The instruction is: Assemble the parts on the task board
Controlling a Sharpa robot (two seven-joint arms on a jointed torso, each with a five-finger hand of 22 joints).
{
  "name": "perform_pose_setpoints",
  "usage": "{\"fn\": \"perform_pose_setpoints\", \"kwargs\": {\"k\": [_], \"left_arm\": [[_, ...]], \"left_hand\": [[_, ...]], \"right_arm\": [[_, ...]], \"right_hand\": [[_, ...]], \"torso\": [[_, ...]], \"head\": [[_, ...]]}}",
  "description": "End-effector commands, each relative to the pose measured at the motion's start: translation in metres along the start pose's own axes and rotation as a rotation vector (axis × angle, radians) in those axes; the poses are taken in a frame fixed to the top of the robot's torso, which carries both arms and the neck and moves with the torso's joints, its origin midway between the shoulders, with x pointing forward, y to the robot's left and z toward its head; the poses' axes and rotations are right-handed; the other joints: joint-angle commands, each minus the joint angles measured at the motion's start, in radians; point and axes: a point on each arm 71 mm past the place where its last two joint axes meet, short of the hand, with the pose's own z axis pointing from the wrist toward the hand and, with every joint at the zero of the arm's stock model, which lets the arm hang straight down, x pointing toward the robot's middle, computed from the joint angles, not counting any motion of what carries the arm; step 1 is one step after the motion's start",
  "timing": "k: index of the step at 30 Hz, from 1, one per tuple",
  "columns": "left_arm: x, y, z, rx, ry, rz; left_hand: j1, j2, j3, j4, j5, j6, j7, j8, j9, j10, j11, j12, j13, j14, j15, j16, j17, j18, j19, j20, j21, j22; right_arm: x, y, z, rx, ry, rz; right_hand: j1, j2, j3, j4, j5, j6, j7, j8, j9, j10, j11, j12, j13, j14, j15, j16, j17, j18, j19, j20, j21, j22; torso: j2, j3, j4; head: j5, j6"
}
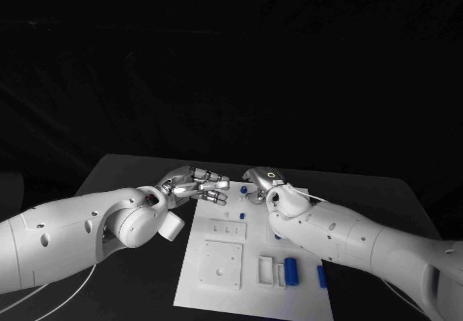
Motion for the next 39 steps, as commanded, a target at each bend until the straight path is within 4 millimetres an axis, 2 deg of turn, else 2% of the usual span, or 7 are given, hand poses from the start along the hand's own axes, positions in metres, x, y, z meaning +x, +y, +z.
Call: {"fn": "perform_pose_setpoints", "kwargs": {"k": [1, 6, 17, 22, 24, 29, 39], "left_arm": [[-0.001, -0.003, 0.001, 0.012, 0.012, 0.002], [-0.005, -0.003, 0.000, 0.013, 0.003, 0.005], [-0.015, -0.002, 0.002, 0.015, -0.019, 0.015], [-0.020, -0.001, 0.001, 0.015, -0.031, 0.019], [-0.022, 0.000, 0.001, 0.015, -0.035, 0.020], [-0.023, 0.000, 0.001, 0.015, -0.035, 0.020], [-0.022, 0.001, 0.001, 0.014, -0.031, 0.020]], "left_hand": [[0.002, -0.007, 0.001, 0.005, -0.006, -0.015, -0.002, 0.000, -0.001, -0.013, -0.001, -0.004, 0.001, -0.008, 0.002, 0.001, 0.000, 0.000, -0.005, -0.001, -0.005, -0.001], [0.003, -0.008, 0.002, 0.006, -0.006, -0.016, -0.002, 0.000, -0.001, -0.014, -0.002, -0.004, 0.001, -0.008, 0.002, 0.000, 0.000, 0.000, -0.005, -0.001, -0.005, -0.001], [0.006, 0.006, -0.008, -0.003, -0.006, 0.035, -0.002, 0.006, 0.002, 0.045, -0.010, -0.003, 0.001, 0.000, -0.002, 0.001, 0.000, -0.002, -0.001, -0.004, -0.004, -0.001], [0.007, 0.012, -0.017, -0.009, -0.006, 0.035, -0.003, 0.003, 0.001, 0.038, -0.009, -0.003, 0.001, 0.002, -0.003, 0.001, 0.000, -0.003, 0.000, -0.006, -0.005, -0.001], [0.007, 0.012, -0.017, -0.010, -0.006, 0.033, -0.003, 0.003, 0.001, 0.035, -0.009, -0.004, 0.001, 0.002, -0.003, 0.001, 0.000, -0.003, -0.001, -0.005, -0.005, -0.001], [0.007, 0.011, -0.017, -0.010, -0.006, 0.030, -0.004, 0.003, 0.001, 0.029, -0.008, -0.004, 0.001, 0.001, -0.002, 0.001, 0.000, -0.003, -0.001, -0.005, -0.005, -0.001], [0.007, 0.011, -0.016, -0.010, -0.006, 0.025, -0.004, 0.003, 0.001, 0.026, -0.008, -0.003, 0.001, 0.001, -0.002, 0.001, 0.000, -0.003, -0.001, -0.005, -0.005, -0.001]], "right_arm": [[-0.004, 0.002, -0.002, -0.015, -0.039, 0.050], [-0.016, 0.002, -0.003, -0.025, -0.059, 0.088], [-0.065, -0.026, -0.003, -0.028, -0.054, 0.172], [-0.075, -0.054, -0.007, 0.002, 0.005, 0.203], [-0.074, -0.065, -0.008, 0.020, 0.044, 0.216], [-0.071, -0.085, -0.010, 0.057, 0.129, 0.238], [-0.049, -0.102, -0.014, 0.087, 0.255, 0.227]], "right_hand": [[0.010, -0.002, -0.001, 0.010, 0.004, -0.008, -0.005, -0.006, -0.001, -0.008, -0.001, 0.005, -0.001, -0.005, 0.000, -0.007, -0.002, 0.005, 0.009, -0.002, -0.010, -0.005], [0.010, 0.009, 0.003, -0.001, 0.004, 0.013, -0.003, -0.006, 0.000, 0.029, -0.009, 0.004, -0.001, -0.003, -0.005, -0.004, -0.001, 0.004, 0.011, -0.006, -0.011, 0.004], [-0.055, 0.038, 0.094, -0.044, 0.037, 0.182, 0.006, 0.000, 0.008, 0.329, -0.079, 0.011, 0.015, 0.004, -0.046, 0.012, 0.021, -0.025, -0.003, -0.044, 0.017, 0.070], [-0.066, 0.042, 0.003, -0.045, 0.087, 0.192, -0.007, 0.001, 0.010, 0.441, -0.118, 0.025, 0.101, 0.001, -0.066, 0.002, 0.028, -0.063, -0.001, -0.068, 0.001, 0.060], [-0.050, 0.075, -0.125, -0.048, 0.099, 0.201, -0.016, -0.002, 0.011, 0.386, -0.134, 0.246, 0.343, -0.004, -0.078, 0.069, 0.112, -0.086, 0.029, -0.087, -0.008, 0.047], [-0.082, 0.102, -0.206, -0.050, 0.136, 0.178, -0.014, -0.001, 0.014, 0.218, -0.134, 0.659, 0.747, -0.021, -0.073, 0.199, 0.314, -0.077, 0.044, -0.080, 0.028, 0.103], [-0.068, 0.121, -0.313, -0.031, 0.113, 0.084, -0.010, 0.000, 0.007, 0.246, -0.134, 0.804, 0.916, 0.017, -0.071, 0.368, 0.576, -0.070, 0.056, -0.077, 0.083, 0.199]], "torso": [[0.000, 0.0034, -0.0048], [-0.003, 0.0090, -0.0135], [-0.022, 0.0147, -0.0308], [-0.030, 0.0187, -0.0418], [-0.031, 0.0202, -0.0442], [-0.031, 0.0236, -0.0434], [-0.030, 0.0259, -0.0404]], "head": [[0.004, 0.003], [0.007, 0.007], [0.006, 0.012], [0.010, 0.012], [0.011, 0.012], [0.009, 0.010], [-0.002, 0.005]]}}
